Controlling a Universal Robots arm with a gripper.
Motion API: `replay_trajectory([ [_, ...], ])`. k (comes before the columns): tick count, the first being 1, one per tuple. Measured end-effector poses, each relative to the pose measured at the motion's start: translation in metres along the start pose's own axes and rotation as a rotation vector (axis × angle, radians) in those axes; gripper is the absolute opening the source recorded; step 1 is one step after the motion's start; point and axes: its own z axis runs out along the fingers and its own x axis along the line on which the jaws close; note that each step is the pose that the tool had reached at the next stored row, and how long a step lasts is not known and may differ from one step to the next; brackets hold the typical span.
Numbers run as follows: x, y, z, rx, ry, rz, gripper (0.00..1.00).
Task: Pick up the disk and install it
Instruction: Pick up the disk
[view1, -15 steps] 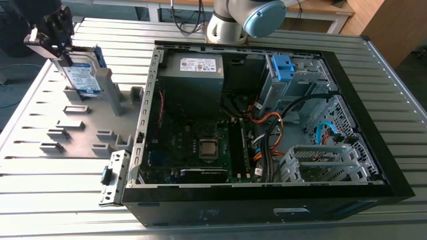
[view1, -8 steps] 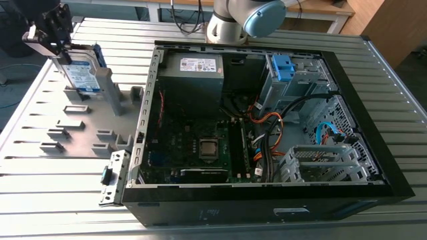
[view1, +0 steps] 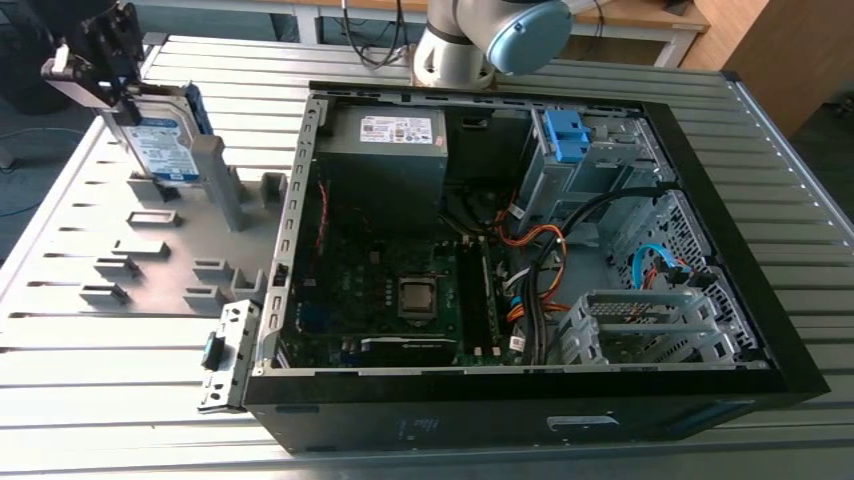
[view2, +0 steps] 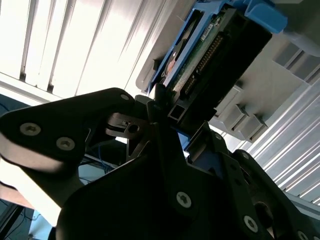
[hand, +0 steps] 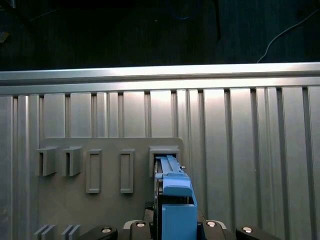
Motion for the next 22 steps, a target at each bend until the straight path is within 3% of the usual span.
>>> replay_trajectory([
  [22, -0.0001, 0.0002, -0.0096, 0.0000, -0.0003, 0.000, 0.36],
])
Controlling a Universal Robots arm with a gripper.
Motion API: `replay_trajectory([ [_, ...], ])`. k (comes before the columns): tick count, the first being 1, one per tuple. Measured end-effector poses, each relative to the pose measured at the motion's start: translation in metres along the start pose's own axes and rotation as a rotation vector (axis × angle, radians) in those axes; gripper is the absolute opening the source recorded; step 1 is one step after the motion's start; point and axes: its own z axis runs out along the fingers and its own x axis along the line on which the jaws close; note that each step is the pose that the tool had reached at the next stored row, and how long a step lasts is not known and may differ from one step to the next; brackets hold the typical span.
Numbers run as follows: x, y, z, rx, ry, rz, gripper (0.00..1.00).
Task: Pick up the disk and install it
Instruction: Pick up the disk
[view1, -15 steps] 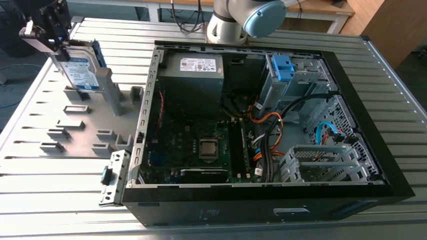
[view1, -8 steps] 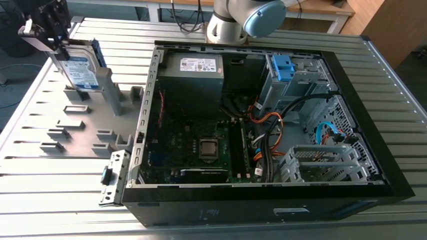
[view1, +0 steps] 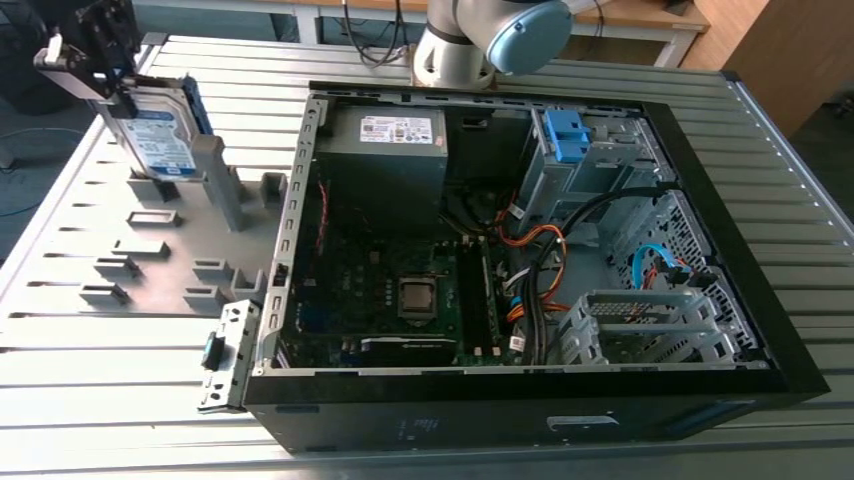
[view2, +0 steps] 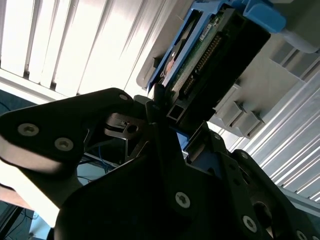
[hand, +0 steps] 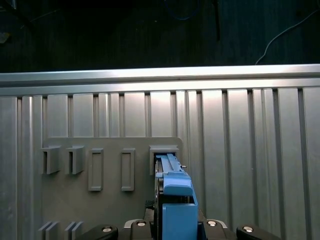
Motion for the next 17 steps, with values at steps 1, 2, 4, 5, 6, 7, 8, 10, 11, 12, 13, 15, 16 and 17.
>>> replay_trajectory([
  [1, 0.0000, 0.0000, -0.0005, 0.0000, 0.0000, 0.000, 0.36],
  [2, 0.0000, 0.0000, -0.0010, 0.0000, 0.0000, 0.000, 0.36],
  [4, 0.0000, 0.0000, -0.0023, 0.0001, -0.0001, 0.000, 0.36],
  [5, 0.0000, 0.0001, -0.0029, 0.0000, 0.0000, 0.000, 0.36],
  [6, 0.0000, 0.0001, -0.0036, 0.0000, 0.0000, 0.000, 0.36],
  [7, -0.0001, 0.0001, -0.0041, 0.0001, -0.0001, 0.000, 0.36],
  [8, -0.0001, 0.0001, -0.0048, 0.0001, 0.0000, 0.000, 0.36],
  [10, -0.0001, 0.0001, -0.0062, 0.0000, 0.0000, 0.000, 0.36],
  [11, -0.0001, 0.0001, -0.0069, 0.0000, 0.0000, 0.000, 0.36],
  [12, -0.0001, 0.0002, -0.0075, 0.0000, 0.0000, 0.000, 0.36],
  [13, -0.0001, 0.0002, -0.0080, 0.0001, 0.0000, 0.000, 0.36],
  [15, -0.0001, 0.0002, -0.0092, 0.0001, -0.0001, 0.000, 0.36],
  [16, -0.0001, 0.0002, -0.0099, 0.0001, -0.0001, 0.000, 0.36],
  [17, -0.0001, 0.0002, -0.0105, 0.0001, -0.0001, 0.000, 0.36],
])
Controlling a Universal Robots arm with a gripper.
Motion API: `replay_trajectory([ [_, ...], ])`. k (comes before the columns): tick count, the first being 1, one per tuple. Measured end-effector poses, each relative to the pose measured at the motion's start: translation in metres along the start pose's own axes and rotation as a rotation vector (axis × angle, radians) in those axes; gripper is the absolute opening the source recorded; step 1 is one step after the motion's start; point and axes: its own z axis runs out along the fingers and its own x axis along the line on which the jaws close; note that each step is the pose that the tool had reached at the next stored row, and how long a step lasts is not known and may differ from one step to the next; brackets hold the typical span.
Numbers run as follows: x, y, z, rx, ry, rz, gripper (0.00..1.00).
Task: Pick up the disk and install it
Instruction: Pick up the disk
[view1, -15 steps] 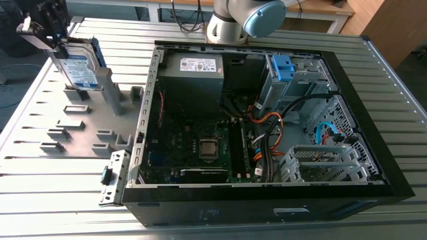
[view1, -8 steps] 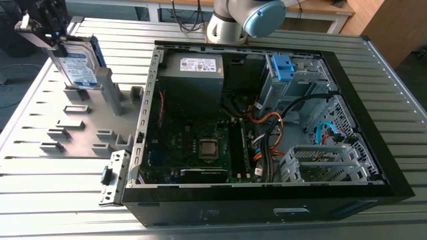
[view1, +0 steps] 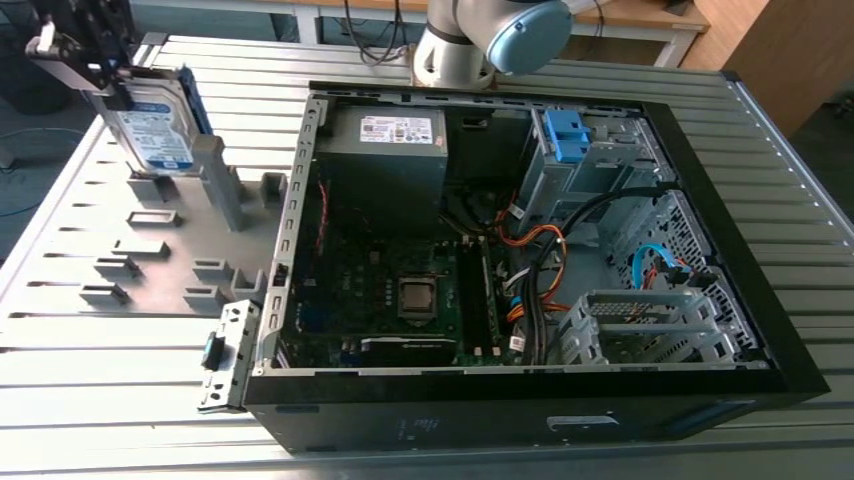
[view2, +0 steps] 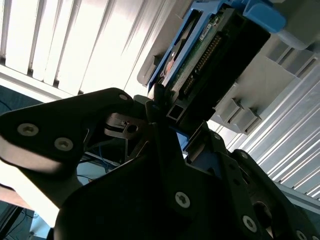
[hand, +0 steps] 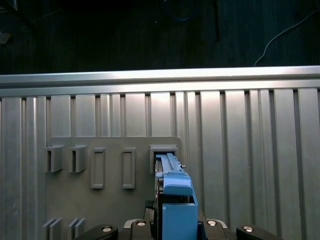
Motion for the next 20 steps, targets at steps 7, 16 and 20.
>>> replay_trajectory([
  [7, -0.0001, 0.0001, -0.0044, 0.0000, -0.0001, 0.000, 0.36],
  [16, -0.0002, 0.0002, -0.0100, 0.0000, -0.0001, 0.000, 0.36],
  [20, -0.0002, 0.0003, -0.0128, 0.0000, -0.0001, 0.000, 0.36],
])
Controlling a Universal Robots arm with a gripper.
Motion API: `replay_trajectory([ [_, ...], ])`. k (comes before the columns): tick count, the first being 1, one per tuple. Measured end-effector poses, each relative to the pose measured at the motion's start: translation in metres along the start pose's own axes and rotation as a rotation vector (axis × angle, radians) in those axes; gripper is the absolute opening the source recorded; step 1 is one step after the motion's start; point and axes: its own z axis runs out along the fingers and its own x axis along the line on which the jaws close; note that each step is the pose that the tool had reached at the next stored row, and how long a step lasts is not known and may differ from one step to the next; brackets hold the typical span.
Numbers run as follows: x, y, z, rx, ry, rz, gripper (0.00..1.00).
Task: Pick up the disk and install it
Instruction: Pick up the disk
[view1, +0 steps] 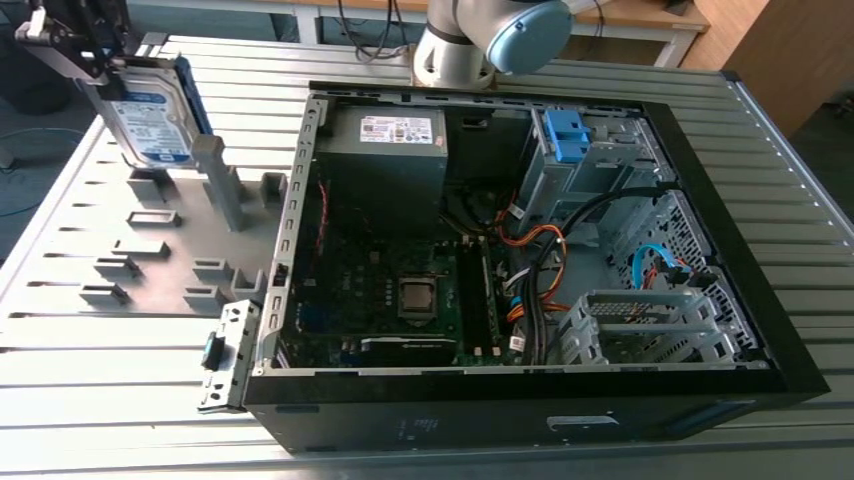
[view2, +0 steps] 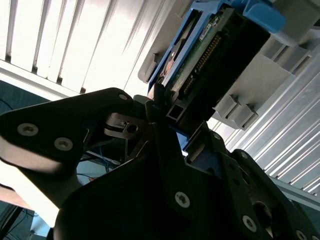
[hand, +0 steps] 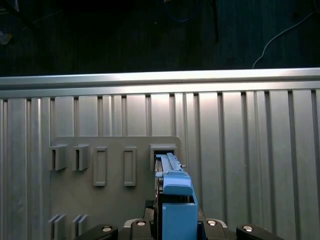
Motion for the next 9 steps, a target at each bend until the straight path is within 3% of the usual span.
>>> replay_trajectory([
  [9, -0.0001, 0.0001, -0.0055, 0.0000, 0.0000, 0.000, 0.36],
])
